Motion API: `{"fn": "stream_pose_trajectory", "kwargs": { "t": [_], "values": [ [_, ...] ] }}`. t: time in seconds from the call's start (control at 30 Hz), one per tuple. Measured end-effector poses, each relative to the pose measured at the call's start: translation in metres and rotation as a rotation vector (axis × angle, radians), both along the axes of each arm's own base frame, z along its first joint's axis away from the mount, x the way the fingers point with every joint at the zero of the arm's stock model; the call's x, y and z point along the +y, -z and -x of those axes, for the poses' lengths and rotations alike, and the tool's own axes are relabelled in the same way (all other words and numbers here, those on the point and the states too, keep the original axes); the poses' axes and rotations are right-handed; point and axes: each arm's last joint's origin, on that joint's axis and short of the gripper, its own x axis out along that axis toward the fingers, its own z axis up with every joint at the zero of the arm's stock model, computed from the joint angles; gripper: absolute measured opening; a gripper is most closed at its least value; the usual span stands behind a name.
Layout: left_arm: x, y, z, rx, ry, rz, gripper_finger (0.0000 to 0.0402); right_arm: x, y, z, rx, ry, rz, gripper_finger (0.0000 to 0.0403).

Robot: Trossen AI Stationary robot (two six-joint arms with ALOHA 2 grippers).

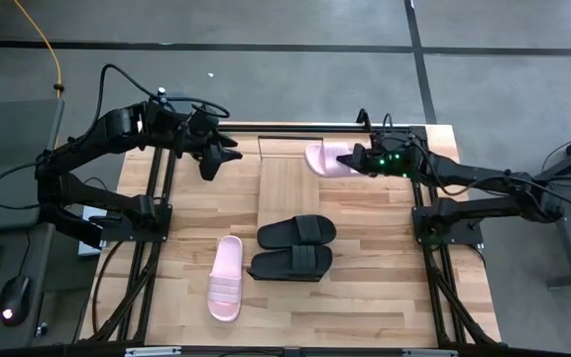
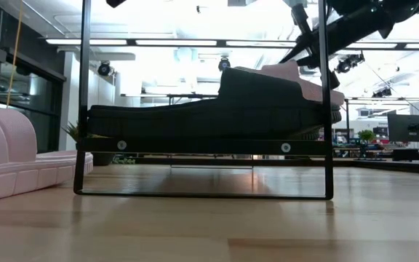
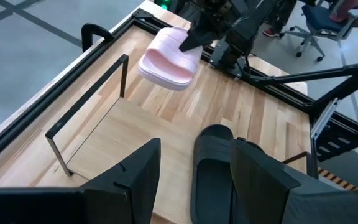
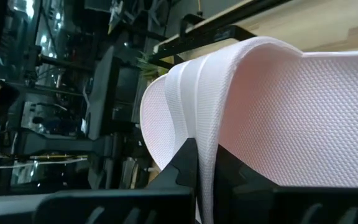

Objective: Pick and place slides into the shelf
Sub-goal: Put the top pink slide on the shelf

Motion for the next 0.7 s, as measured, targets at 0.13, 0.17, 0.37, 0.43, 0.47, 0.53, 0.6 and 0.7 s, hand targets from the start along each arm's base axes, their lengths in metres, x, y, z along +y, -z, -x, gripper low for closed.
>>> {"fn": "stream_pose_trajectory", "kwargs": {
  "t": [0.13,0.17,0.37,0.43,0.47,0.53,0.6,0.7],
  "values": [
    [0.0,0.0,0.0,0.002,-0.009,-0.005,0.0179,0.01,0.0,-0.004,0.0,0.028,0.012,0.0],
    [0.0,0.0,0.0,0.002,-0.009,-0.005,0.0179,0.012,0.0,-0.005,0.0,0.034,0.014,0.0],
    [0.0,0.0,0.0,0.002,-0.009,-0.005,0.0179,0.024,-0.001,-0.008,0.005,0.051,0.035,0.0],
    [0.0,0.0,0.0,0.002,-0.009,-0.005,0.0179,0.026,-0.001,-0.009,0.006,0.053,0.042,0.0],
    [0.0,0.0,0.0,0.002,-0.008,-0.005,0.0179,0.028,-0.001,-0.009,0.007,0.055,0.045,0.0],
    [0.0,0.0,0.0,0.0,-0.009,-0.006,0.0179,0.03,-0.001,-0.009,0.008,0.057,0.051,0.0],
    [0.001,0.0,0.0,-0.001,-0.013,-0.009,0.0179,0.032,-0.001,-0.01,0.004,0.058,0.044,0.0],
    [0.001,-0.001,0.0,-0.004,-0.015,-0.012,0.0179,0.036,-0.001,-0.011,-0.005,0.062,0.043,0.0]
  ]
}}
